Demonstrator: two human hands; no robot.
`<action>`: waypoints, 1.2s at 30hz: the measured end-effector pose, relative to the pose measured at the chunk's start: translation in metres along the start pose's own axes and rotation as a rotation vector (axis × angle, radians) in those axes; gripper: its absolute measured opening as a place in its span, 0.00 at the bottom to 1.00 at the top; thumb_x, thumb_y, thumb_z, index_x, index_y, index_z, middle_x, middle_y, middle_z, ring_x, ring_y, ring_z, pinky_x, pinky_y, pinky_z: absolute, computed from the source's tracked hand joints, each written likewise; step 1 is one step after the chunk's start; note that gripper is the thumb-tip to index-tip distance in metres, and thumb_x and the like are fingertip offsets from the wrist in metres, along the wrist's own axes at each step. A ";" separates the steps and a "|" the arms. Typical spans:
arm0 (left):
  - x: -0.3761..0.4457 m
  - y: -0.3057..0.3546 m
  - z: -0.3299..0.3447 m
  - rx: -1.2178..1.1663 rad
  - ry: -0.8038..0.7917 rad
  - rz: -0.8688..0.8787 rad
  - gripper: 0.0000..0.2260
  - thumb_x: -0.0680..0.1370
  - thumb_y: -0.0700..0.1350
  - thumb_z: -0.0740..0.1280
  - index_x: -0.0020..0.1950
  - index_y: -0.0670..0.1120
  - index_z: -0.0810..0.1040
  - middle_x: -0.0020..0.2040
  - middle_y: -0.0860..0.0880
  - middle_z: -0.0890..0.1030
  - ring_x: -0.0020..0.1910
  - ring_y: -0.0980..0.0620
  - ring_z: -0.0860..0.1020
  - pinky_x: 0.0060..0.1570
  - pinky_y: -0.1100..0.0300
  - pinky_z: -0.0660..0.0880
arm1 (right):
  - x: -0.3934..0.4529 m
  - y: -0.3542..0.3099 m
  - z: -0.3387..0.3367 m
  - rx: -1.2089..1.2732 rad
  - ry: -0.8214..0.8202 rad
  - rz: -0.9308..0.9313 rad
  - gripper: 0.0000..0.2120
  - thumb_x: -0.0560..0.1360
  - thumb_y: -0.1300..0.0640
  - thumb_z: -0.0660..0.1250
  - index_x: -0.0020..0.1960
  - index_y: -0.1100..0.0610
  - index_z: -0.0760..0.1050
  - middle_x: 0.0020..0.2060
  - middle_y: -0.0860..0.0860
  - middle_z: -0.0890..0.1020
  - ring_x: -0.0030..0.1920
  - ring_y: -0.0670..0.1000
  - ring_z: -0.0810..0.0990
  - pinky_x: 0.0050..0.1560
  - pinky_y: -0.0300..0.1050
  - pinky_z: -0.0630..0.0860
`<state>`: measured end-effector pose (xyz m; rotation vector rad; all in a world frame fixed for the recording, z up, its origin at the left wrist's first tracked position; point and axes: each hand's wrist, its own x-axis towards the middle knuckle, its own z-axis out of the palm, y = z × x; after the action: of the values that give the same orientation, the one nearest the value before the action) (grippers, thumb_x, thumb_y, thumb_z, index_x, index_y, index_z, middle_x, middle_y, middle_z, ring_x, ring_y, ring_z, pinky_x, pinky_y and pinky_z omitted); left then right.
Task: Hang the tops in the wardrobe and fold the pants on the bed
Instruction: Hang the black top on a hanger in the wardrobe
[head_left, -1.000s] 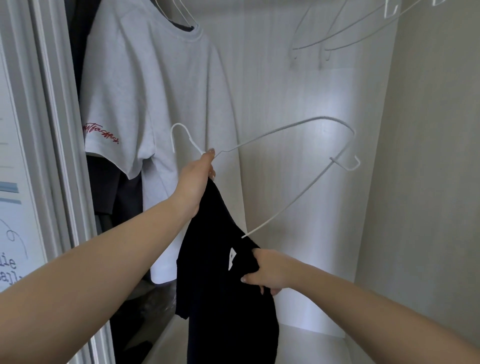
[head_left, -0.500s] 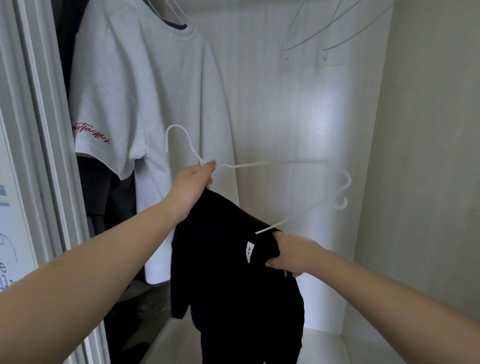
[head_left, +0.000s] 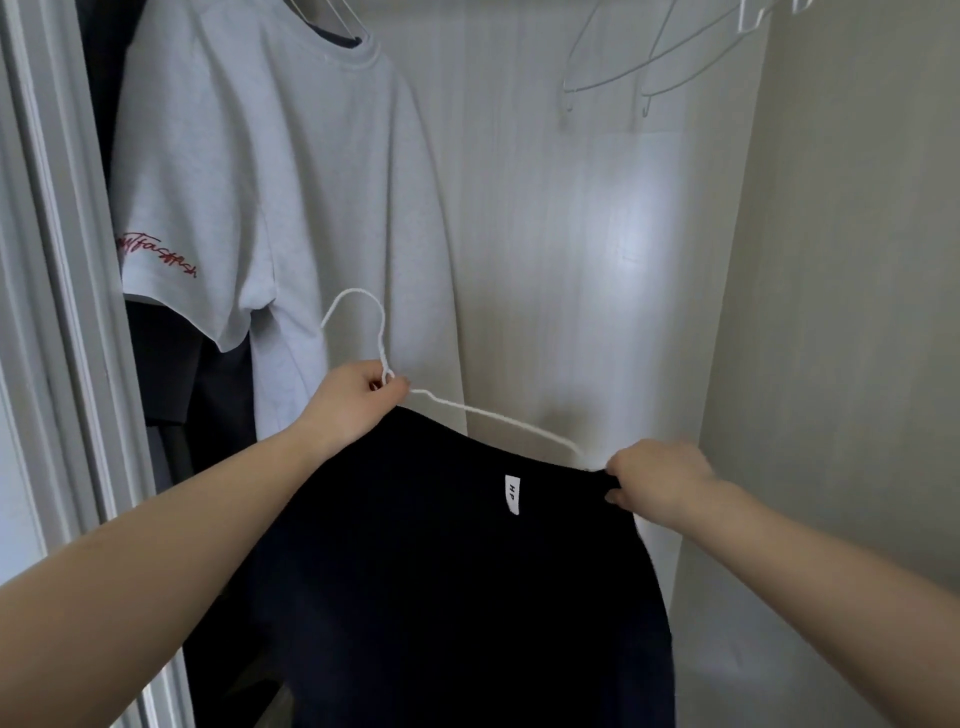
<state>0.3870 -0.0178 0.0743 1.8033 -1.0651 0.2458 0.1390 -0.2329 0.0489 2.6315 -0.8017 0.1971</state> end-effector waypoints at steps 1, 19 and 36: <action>-0.001 -0.004 0.000 0.035 -0.012 0.009 0.17 0.77 0.49 0.66 0.31 0.43 0.69 0.26 0.52 0.68 0.25 0.57 0.66 0.32 0.60 0.65 | -0.001 0.008 0.001 -0.046 -0.002 0.019 0.12 0.77 0.44 0.60 0.54 0.48 0.76 0.52 0.50 0.81 0.56 0.54 0.78 0.52 0.47 0.66; -0.013 0.022 0.032 0.188 0.004 0.278 0.17 0.75 0.54 0.69 0.32 0.46 0.70 0.31 0.52 0.71 0.33 0.56 0.69 0.34 0.64 0.64 | 0.014 -0.020 -0.007 0.240 0.194 -0.114 0.12 0.76 0.55 0.58 0.54 0.53 0.77 0.49 0.53 0.80 0.49 0.57 0.78 0.40 0.43 0.68; -0.020 0.008 0.024 0.254 -0.095 0.244 0.13 0.78 0.56 0.64 0.41 0.49 0.80 0.36 0.52 0.79 0.38 0.57 0.77 0.42 0.54 0.74 | 0.019 0.000 -0.027 0.560 0.220 -0.102 0.06 0.78 0.50 0.62 0.48 0.50 0.77 0.41 0.47 0.83 0.40 0.46 0.79 0.43 0.42 0.72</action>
<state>0.3629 -0.0273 0.0562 1.9224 -1.3741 0.4635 0.1540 -0.2314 0.0785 3.0751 -0.5970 0.7669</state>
